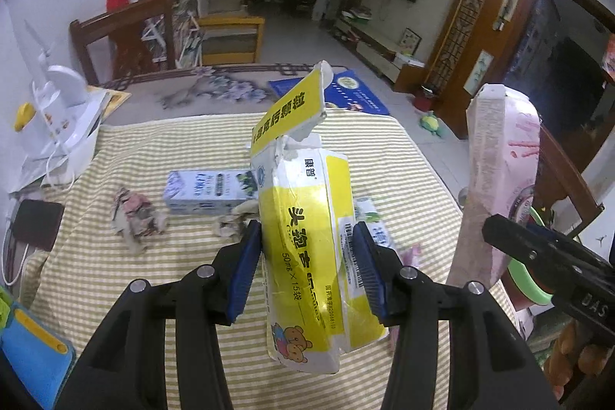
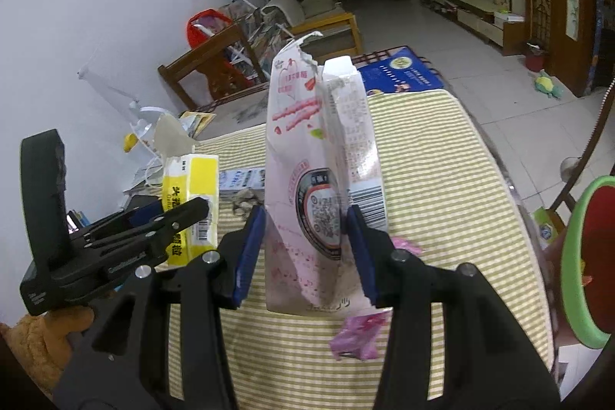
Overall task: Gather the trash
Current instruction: 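Lift both held items and carry them over to the red bucket, then open both tools over the red bucket to drop the carton and bag, then move both open tools back over the table toward the remaining trash, then grasp the crumpled newspaper with the left tool while the right tool grasps the silver foil wrapper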
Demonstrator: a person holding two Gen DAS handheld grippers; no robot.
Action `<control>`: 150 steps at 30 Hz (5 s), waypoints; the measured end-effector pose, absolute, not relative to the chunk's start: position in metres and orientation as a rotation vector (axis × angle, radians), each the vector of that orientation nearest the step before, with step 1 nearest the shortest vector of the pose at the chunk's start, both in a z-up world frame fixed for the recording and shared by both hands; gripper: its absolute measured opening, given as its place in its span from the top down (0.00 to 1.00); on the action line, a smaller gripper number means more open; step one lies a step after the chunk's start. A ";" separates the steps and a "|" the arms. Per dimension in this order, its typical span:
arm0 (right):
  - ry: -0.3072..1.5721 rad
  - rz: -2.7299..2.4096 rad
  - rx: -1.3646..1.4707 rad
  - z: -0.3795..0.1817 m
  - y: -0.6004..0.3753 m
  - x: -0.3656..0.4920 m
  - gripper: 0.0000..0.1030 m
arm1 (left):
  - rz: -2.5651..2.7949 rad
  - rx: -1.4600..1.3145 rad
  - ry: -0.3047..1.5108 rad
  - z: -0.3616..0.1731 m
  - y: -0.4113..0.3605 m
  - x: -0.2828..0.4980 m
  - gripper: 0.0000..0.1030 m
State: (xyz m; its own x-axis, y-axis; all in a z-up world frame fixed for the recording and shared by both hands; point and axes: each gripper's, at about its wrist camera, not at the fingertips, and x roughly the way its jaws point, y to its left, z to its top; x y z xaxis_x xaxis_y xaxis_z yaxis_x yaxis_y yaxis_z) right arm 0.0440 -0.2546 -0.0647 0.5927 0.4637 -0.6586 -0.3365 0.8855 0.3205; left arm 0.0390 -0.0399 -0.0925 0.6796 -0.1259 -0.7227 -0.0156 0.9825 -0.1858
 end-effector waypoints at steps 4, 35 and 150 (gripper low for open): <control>0.809 0.459 0.170 -0.064 -0.269 0.047 0.58 | -0.069 -0.182 0.828 -0.093 -0.052 0.044 0.55; 0.814 0.415 0.230 -0.074 -0.402 0.079 0.57 | -0.071 -0.139 0.857 -0.091 -0.174 0.076 0.55; 1.001 0.461 0.077 -0.112 -0.184 0.081 0.27 | -0.096 -0.467 1.106 -0.207 0.034 0.117 0.72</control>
